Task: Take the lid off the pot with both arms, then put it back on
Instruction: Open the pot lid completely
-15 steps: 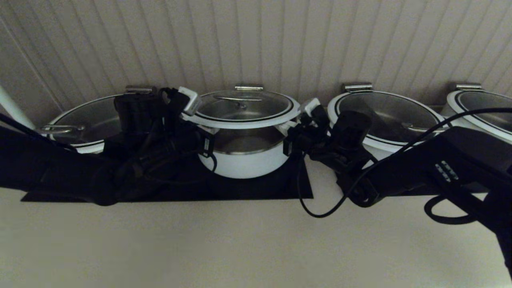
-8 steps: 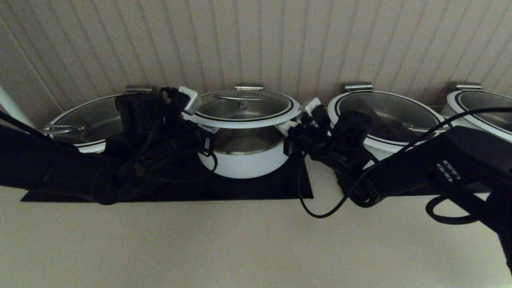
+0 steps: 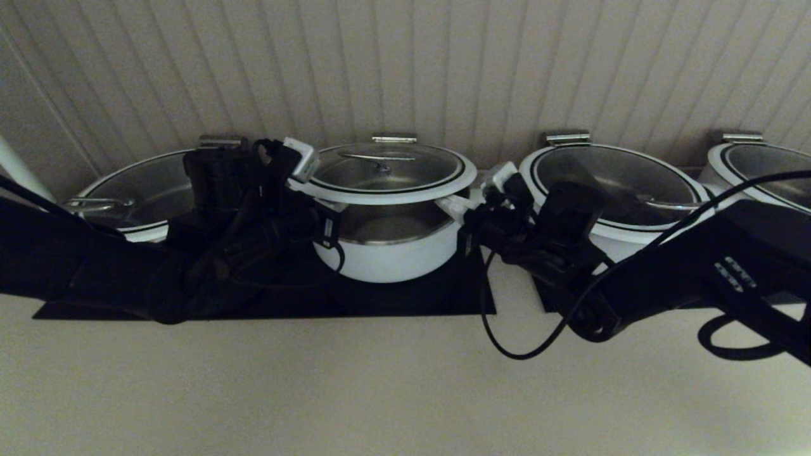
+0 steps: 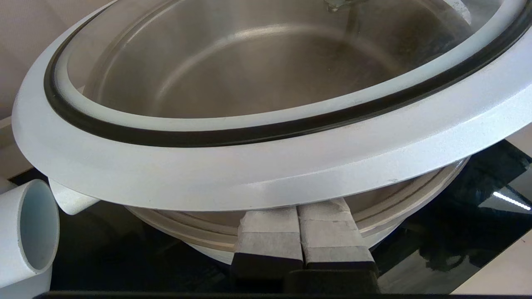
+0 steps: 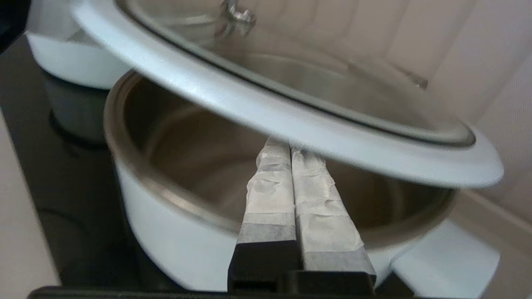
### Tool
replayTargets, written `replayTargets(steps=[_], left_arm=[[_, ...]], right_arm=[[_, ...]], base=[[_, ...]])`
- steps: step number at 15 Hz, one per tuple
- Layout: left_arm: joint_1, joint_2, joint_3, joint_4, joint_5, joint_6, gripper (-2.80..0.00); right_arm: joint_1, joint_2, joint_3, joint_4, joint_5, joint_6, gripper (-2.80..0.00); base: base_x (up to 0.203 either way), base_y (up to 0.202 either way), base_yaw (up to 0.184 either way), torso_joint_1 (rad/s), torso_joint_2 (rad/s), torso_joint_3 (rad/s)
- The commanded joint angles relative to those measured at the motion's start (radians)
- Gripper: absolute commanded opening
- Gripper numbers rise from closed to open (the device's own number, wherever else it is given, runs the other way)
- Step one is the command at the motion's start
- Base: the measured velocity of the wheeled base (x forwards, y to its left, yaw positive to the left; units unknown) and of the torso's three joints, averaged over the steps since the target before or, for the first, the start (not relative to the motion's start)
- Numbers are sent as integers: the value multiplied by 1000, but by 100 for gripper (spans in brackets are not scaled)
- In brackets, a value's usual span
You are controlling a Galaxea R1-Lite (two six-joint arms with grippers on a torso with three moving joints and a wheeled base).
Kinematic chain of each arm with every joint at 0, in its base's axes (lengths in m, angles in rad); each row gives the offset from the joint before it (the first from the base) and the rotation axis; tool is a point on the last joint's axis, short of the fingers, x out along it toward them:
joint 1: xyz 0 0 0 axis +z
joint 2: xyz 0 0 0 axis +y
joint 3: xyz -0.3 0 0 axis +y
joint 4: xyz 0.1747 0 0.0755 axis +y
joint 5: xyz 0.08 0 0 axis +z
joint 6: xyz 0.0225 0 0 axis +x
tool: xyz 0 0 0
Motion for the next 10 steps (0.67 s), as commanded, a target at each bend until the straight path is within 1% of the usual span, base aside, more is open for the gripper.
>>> replayTargets(steps=[1,4,10], left_arm=[[0,-6,0,-6,-1,1,-280],[0,-6,0,-6,-1,1,-280],[0,-9,1,-6,-1,3,-280]], right_arm=[[-1,-35,73,-19,3,-2,-280],[-2,-83,173,-49,3,-2,-280],[-30,-248,377,-48,3,-4,-280]], base=[[0,0,0,0,0,0],[0,0,0,0,0,0],[0,0,0,0,0,0]])
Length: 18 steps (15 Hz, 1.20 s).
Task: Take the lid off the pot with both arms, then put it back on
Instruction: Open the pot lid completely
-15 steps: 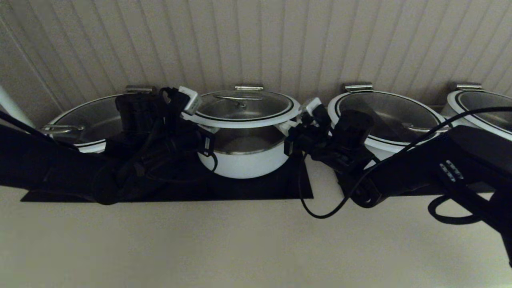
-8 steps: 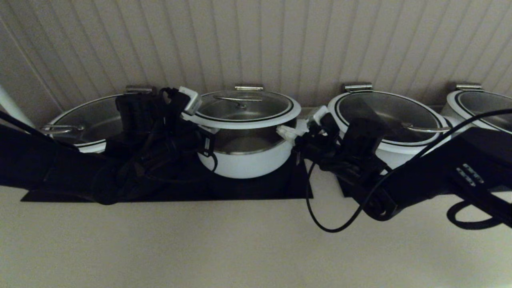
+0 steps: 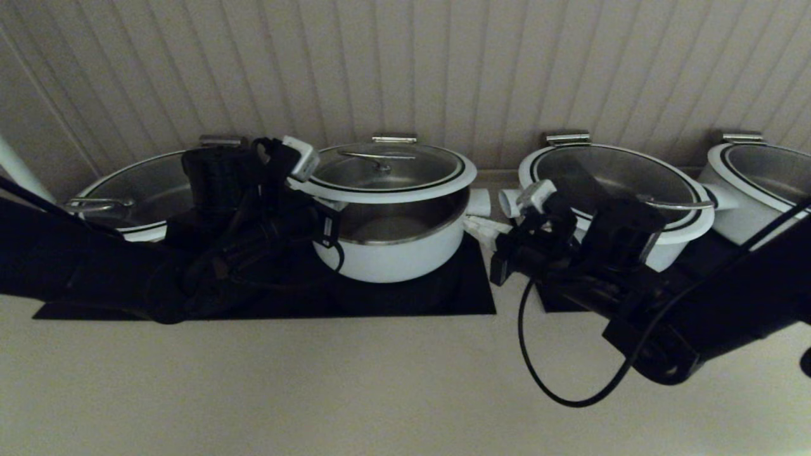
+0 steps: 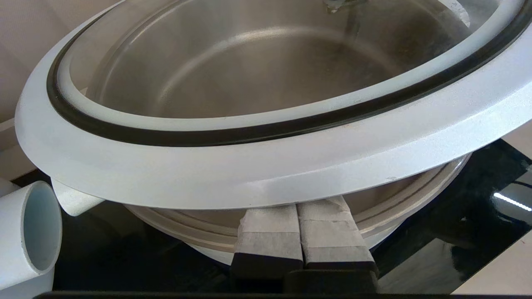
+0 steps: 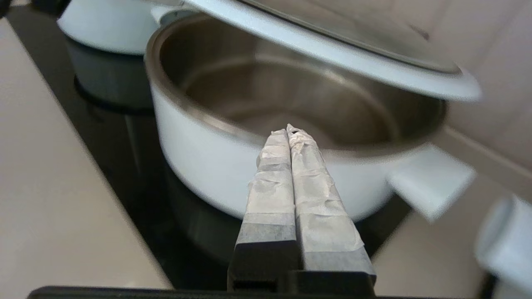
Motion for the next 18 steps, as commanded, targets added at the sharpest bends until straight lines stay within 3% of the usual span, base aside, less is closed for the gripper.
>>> replayTargets(steps=[1,4,10,13,18], left_arm=[[0,-6,2,-5,0,2,-280],[0,-7,3,-5,1,2,-280],[0,-9,1,-5,7,2,-280],[0,-15,1,-5,8,2,-280],[0,-19,-16,-5,8,2,-280]], right_arm=[[-17,-92,85,-8,2,-3,-280],[-77,-183,200,-11,-33,-18,-280],[-301,-393,438,-29,-178,-35,-280],[-455,-510,562,-27,-193,-34,-280],[-544,-718,815,-18,-195,-30,-280]], base=[[0,0,0,0,0,0],[0,0,0,0,0,0],[0,0,0,0,0,0],[0,0,0,0,0,0],[0,0,0,0,0,0]])
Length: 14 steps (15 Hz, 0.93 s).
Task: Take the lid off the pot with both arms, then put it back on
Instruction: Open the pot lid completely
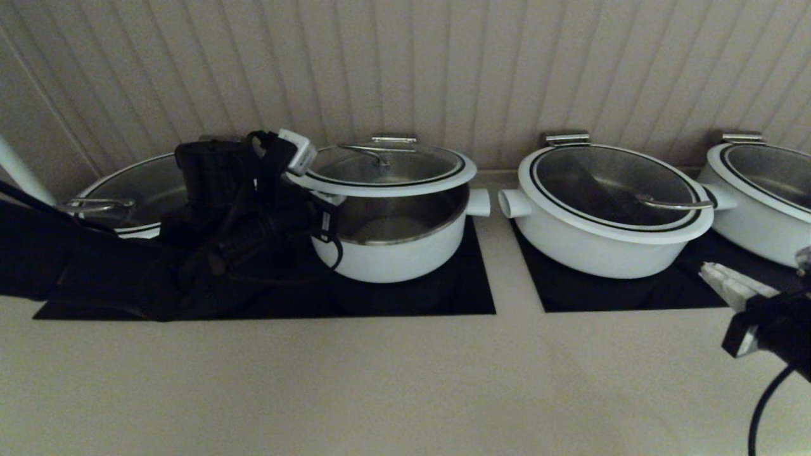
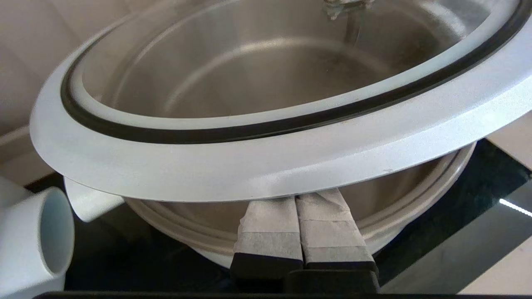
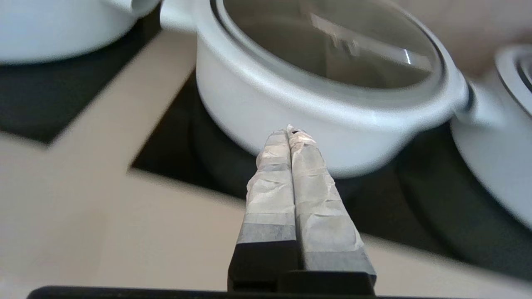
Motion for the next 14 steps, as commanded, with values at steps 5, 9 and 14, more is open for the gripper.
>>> replayTargets(steps=[5,9,14], left_arm=[[0,1,-12,-5,-1,1,-280],[0,4,-12,-5,-1,1,-280],[0,14,-15,-5,-1,2,-280]], right_arm=[[-99,-332,93,266,-19,17,-280],[-99,-676,93,712,-13,20,-280],[-72,-867,93,1195,-15,15,-280]], base=[[0,0,0,0,0,0],[0,0,0,0,0,0],[0,0,0,0,0,0]])
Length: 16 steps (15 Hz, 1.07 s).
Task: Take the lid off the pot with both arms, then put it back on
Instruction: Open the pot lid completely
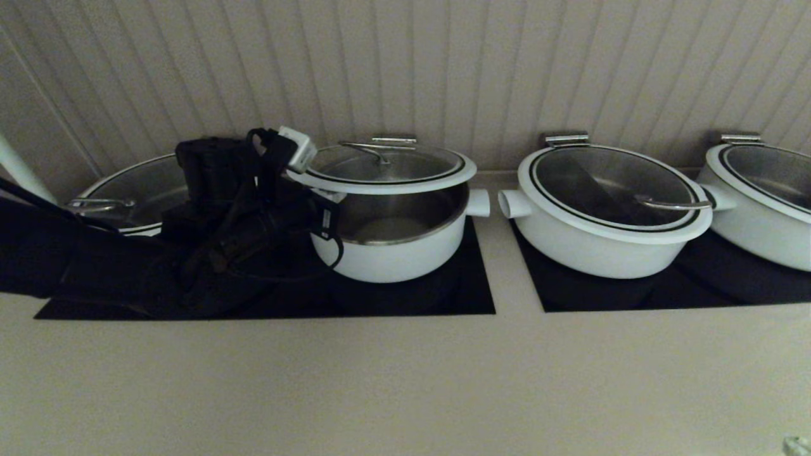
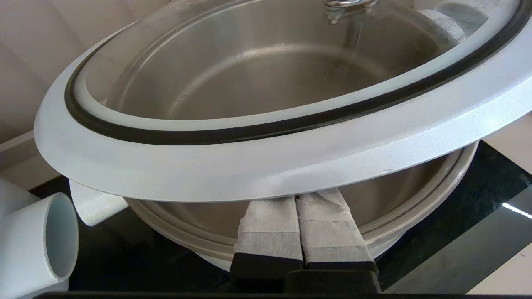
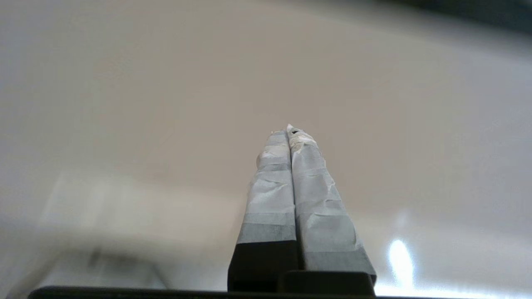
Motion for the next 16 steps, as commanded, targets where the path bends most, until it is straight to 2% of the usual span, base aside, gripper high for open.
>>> replayTargets(steps=[1,4,16], left_arm=[[0,12,-1,-5,-1,1,-280],[-2,21,-2,-5,-1,3,-280],[-2,21,-1,-6,-1,0,-280]], right_arm=[[11,-70,0,134,-13,-2,-280],[26,-69,-7,212,-52,-2,-280],[31,-69,-6,212,-52,0,-280]], base=[[0,0,0,0,0,0],[0,0,0,0,0,0],[0,0,0,0,0,0]])
